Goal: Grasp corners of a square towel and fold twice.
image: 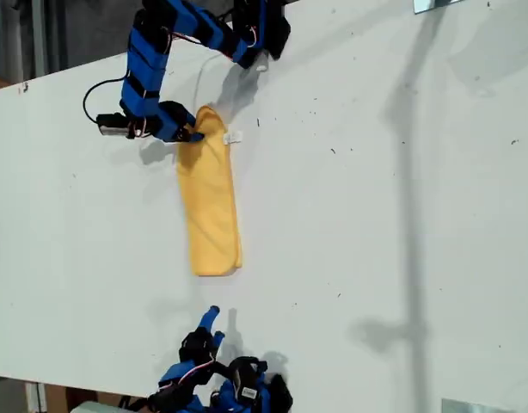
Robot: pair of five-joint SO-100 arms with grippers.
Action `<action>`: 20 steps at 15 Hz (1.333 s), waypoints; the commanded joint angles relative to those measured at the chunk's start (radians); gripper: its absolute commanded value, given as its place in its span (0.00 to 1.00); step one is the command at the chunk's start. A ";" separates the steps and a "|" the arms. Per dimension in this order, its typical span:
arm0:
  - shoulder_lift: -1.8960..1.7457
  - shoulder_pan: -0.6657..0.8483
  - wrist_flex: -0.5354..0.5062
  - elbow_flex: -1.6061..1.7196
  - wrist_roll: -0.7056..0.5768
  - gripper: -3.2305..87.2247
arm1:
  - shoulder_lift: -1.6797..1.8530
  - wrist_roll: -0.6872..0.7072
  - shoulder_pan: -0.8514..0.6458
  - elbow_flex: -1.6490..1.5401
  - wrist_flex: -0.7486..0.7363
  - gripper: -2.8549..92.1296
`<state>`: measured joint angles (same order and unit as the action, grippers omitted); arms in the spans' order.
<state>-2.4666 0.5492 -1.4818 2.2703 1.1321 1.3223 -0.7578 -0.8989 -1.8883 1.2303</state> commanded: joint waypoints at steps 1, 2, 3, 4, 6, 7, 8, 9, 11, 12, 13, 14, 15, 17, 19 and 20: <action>-0.173 -0.014 0.043 0.118 0.021 0.32 | 0.164 -0.021 -0.043 -0.133 -0.006 0.03; -0.238 -0.011 0.089 0.204 0.021 0.31 | 0.261 -0.040 -0.026 -0.163 0.015 0.03; -0.258 -0.009 0.140 0.273 0.021 0.30 | 0.354 -0.063 0.018 -0.158 0.057 0.03; -0.256 -0.009 0.193 0.321 0.018 0.29 | 0.425 -0.089 0.072 -0.118 0.106 0.03; -0.255 0.003 0.290 0.391 0.009 0.28 | 0.462 -0.118 0.170 0.037 0.206 0.03; -0.249 0.026 0.339 0.426 -0.009 0.28 | 0.456 -0.121 0.207 0.120 0.235 0.03; -0.241 0.057 0.385 0.468 -0.026 0.28 | 0.442 -0.120 0.238 0.193 0.249 0.03; -0.232 0.089 0.426 0.505 -0.040 0.27 | 0.410 -0.107 0.265 0.268 0.255 0.03; -0.213 0.115 0.503 0.560 -0.054 0.26 | 0.321 -0.083 0.307 0.408 0.232 0.03; -0.192 0.121 0.545 0.578 -0.055 0.26 | 0.268 -0.074 0.328 0.472 0.201 0.03; -0.181 0.126 0.546 0.574 -0.055 0.26 | 0.207 -0.064 0.348 0.546 0.175 0.03; -0.178 0.138 0.549 0.578 -0.051 0.26 | 0.150 -0.052 0.374 0.614 0.143 0.03; -0.175 0.150 0.554 0.584 -0.046 0.25 | 0.104 -0.044 0.397 0.660 0.094 0.03; -0.149 0.169 0.566 0.583 -0.043 0.25 | 0.032 -0.026 0.437 0.698 -0.054 0.03; -0.083 0.176 0.580 0.560 -0.040 0.24 | -0.057 -0.005 0.477 0.750 -0.183 0.03; -0.049 0.176 0.586 0.546 -0.037 0.24 | -0.083 0.005 0.497 0.762 -0.249 0.03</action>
<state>-2.5464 0.7133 -0.9112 2.8639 1.0845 1.2349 -0.7716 -0.4326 -1.2072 1.0630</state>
